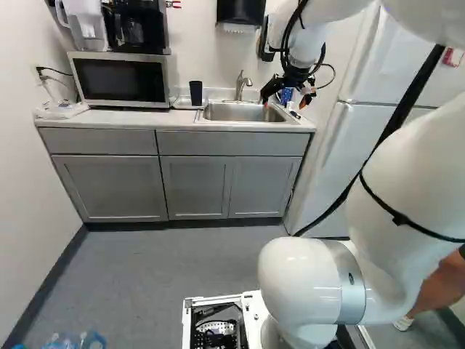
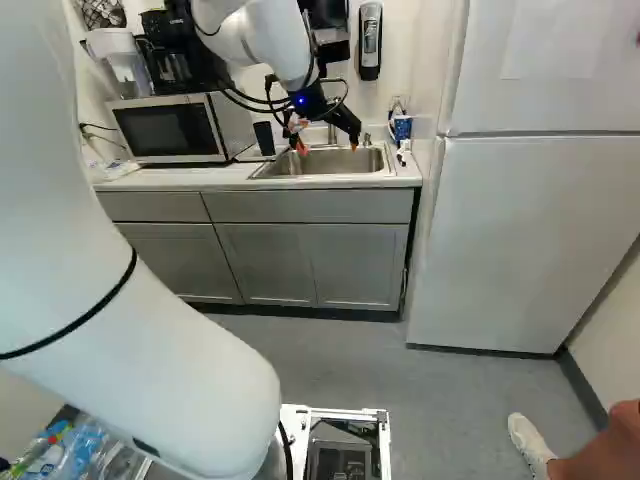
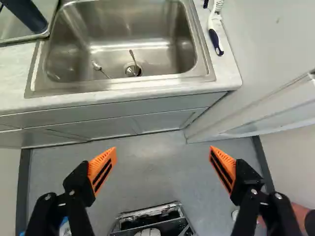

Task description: Rinse the cup and place it in the tray

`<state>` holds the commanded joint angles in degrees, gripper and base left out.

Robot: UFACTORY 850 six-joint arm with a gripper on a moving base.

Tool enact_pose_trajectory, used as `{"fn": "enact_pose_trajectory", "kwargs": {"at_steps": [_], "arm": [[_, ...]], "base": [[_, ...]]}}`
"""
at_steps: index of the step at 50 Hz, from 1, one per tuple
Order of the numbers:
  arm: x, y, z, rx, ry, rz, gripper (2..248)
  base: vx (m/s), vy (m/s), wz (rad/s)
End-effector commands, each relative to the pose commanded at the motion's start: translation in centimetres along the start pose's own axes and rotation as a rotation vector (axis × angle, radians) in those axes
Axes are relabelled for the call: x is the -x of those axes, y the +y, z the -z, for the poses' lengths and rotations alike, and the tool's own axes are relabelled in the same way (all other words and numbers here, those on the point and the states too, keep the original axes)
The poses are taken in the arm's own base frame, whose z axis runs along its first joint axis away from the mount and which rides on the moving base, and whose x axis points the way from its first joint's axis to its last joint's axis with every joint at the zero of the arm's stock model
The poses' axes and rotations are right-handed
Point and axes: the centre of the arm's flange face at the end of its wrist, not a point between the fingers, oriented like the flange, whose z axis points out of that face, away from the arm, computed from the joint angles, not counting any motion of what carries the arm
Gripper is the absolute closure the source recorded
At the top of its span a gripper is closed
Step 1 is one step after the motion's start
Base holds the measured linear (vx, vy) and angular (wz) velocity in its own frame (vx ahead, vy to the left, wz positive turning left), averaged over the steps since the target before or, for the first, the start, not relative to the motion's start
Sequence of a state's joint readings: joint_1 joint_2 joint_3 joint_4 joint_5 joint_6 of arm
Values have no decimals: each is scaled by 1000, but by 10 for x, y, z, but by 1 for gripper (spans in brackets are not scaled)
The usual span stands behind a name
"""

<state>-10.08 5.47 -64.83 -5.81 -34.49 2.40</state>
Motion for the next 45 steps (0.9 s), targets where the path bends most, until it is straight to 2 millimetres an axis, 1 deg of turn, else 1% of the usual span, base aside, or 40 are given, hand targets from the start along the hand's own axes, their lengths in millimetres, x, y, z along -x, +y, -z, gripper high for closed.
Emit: {"fn": "enact_pose_trajectory", "kwargs": {"at_steps": [45], "arm": [[1,0,-1,-1,1,0,3]], "base": [[0,0,0]]}}
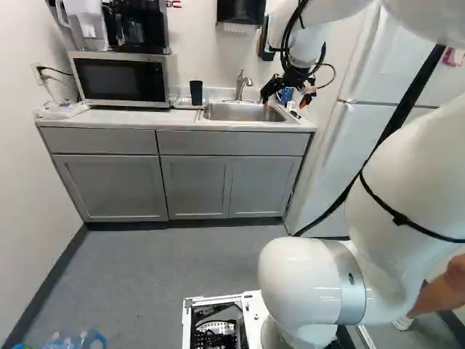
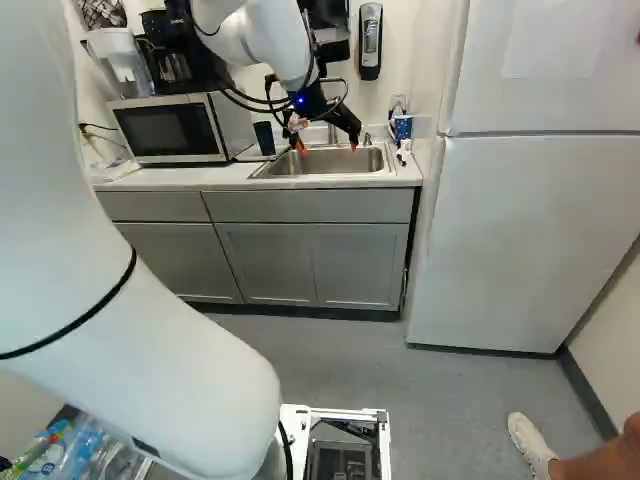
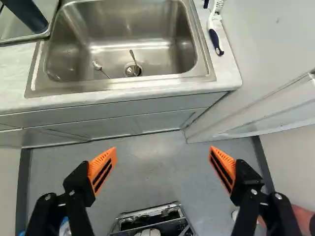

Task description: Rinse the cup and place it in the tray

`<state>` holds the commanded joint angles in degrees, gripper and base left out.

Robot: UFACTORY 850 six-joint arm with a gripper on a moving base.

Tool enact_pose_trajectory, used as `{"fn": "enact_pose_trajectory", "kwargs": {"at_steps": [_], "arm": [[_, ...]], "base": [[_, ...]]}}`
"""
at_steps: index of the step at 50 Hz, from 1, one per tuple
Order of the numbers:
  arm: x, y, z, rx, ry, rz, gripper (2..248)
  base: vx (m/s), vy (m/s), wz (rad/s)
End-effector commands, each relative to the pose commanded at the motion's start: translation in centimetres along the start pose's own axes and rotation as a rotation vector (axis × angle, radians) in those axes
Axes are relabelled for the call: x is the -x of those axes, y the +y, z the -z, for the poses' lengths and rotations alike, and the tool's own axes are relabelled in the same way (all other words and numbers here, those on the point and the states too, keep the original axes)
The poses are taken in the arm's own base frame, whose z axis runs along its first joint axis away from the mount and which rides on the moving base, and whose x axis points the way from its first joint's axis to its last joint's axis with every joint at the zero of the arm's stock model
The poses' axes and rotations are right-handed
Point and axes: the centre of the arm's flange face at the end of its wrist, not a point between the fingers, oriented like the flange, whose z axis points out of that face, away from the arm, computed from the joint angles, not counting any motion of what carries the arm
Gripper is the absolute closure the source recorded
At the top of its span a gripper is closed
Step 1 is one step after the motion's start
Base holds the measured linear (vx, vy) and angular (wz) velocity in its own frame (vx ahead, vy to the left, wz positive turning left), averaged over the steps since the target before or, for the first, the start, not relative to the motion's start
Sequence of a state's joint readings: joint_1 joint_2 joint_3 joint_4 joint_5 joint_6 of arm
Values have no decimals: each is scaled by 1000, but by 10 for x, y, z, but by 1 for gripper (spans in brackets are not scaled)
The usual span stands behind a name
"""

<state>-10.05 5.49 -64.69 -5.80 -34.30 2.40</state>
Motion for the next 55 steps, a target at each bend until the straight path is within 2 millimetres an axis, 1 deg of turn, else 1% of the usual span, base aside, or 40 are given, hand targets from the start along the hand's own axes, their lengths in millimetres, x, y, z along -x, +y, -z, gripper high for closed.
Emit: {"fn": "enact_pose_trajectory", "kwargs": {"at_steps": [28,42,55], "arm": [[11,-6,-12,-12,29,7,3],[22,-11,-24,-23,57,12,3],[38,-18,-38,-37,92,19,3]], "base": [[0,0,0],[0,0,0],[0,0,0]]}}
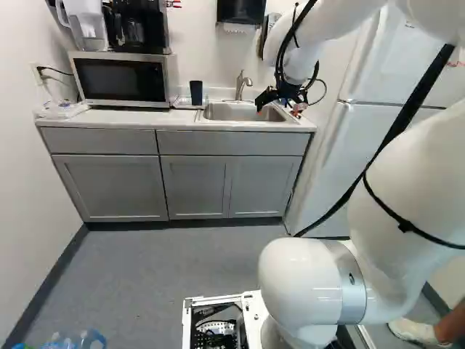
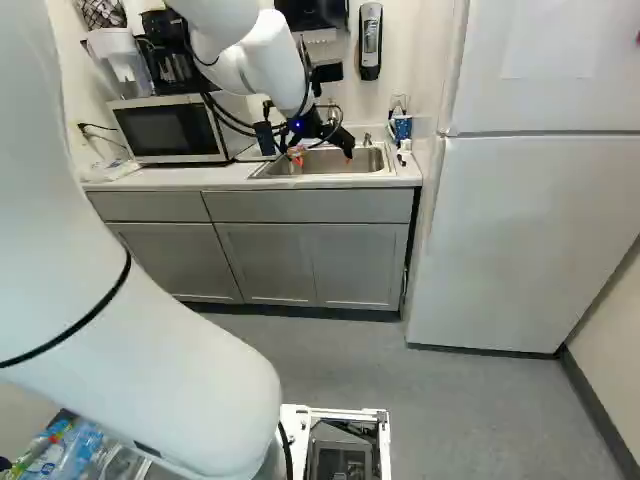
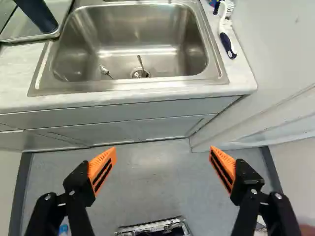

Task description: Rinse the cup and place it in the tray

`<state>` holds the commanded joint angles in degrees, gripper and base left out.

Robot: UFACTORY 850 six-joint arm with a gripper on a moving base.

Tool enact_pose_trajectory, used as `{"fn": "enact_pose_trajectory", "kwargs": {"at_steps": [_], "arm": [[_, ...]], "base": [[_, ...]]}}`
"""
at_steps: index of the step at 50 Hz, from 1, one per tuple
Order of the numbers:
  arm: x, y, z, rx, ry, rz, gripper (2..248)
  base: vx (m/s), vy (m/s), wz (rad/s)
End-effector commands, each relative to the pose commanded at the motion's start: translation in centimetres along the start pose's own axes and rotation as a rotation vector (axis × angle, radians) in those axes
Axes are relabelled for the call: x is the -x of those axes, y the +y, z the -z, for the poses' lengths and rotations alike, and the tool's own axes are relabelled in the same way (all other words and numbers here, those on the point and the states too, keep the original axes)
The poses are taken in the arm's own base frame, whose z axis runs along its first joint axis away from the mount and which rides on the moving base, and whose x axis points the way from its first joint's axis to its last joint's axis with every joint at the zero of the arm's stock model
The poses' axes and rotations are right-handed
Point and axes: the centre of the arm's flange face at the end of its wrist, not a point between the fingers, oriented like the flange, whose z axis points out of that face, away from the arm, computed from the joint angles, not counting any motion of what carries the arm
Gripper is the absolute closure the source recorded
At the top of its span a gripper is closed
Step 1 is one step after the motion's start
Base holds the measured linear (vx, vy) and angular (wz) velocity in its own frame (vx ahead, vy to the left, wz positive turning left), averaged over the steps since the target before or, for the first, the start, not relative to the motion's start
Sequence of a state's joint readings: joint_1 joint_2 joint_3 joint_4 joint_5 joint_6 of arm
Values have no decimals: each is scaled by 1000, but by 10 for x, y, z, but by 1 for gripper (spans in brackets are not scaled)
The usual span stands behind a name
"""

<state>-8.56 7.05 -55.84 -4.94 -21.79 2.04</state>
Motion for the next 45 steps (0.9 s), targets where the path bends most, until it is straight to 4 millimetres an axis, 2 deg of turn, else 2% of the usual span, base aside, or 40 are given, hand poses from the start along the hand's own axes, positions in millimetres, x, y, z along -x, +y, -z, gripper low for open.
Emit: {"fn": "enact_pose_trajectory", "kwargs": {"at_steps": [24,45], "arm": [[42,-15,-26,-32,85,12,3],[95,-31,-49,-65,182,22,3]], "base": [[0,0,0],[0,0,0]]}}
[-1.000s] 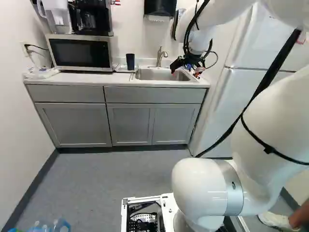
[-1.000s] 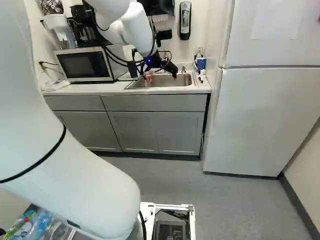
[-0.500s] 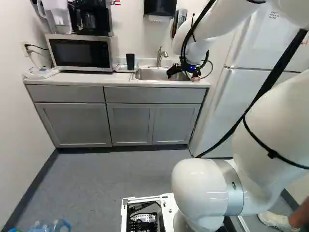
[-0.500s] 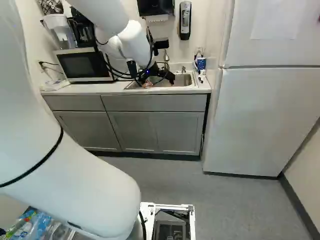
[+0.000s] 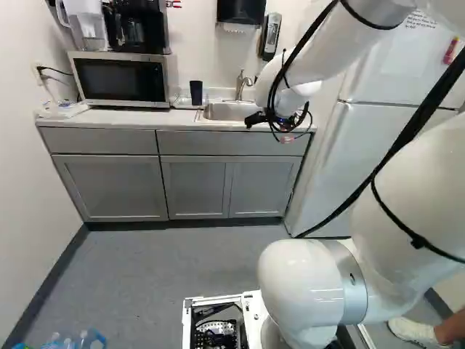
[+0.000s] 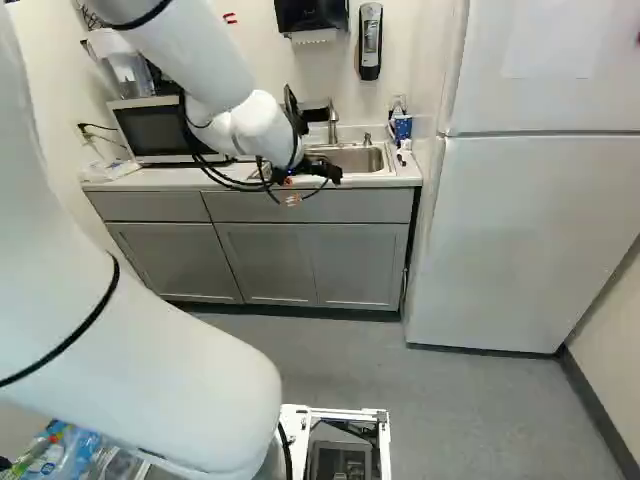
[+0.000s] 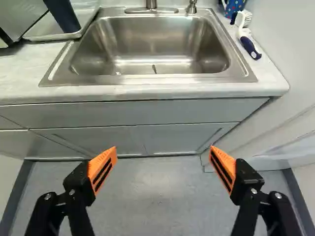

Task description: Rinse the cup and place it in the tray

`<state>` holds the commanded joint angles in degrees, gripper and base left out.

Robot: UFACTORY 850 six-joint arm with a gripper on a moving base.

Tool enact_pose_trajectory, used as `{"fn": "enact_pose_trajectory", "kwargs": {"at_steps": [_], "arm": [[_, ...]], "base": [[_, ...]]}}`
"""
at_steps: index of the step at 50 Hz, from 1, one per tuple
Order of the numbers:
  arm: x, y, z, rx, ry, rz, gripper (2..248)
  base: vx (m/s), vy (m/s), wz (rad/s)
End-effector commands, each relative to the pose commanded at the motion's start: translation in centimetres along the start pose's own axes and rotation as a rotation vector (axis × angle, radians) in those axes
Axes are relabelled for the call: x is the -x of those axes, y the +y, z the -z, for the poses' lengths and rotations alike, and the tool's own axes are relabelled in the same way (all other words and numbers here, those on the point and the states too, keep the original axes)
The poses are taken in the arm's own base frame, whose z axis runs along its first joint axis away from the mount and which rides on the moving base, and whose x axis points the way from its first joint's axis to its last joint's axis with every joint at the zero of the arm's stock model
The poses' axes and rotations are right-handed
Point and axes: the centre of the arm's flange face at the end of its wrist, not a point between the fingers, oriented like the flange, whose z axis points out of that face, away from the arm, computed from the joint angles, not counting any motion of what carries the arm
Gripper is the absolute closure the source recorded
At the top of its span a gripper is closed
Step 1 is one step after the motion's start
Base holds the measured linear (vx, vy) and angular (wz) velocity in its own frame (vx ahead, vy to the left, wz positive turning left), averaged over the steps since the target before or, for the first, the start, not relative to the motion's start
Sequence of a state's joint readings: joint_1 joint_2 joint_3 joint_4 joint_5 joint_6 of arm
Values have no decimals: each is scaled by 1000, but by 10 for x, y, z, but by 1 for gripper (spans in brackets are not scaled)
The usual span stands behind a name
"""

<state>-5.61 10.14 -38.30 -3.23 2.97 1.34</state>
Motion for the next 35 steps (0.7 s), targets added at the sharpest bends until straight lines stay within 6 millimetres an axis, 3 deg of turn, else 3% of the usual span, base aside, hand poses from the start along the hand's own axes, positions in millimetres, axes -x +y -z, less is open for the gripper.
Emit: {"fn": "enact_pose_trajectory", "kwargs": {"at_steps": [35], "arm": [[104,-21,-4,-46,168,9,3]], "base": [[0,0,0]]}}
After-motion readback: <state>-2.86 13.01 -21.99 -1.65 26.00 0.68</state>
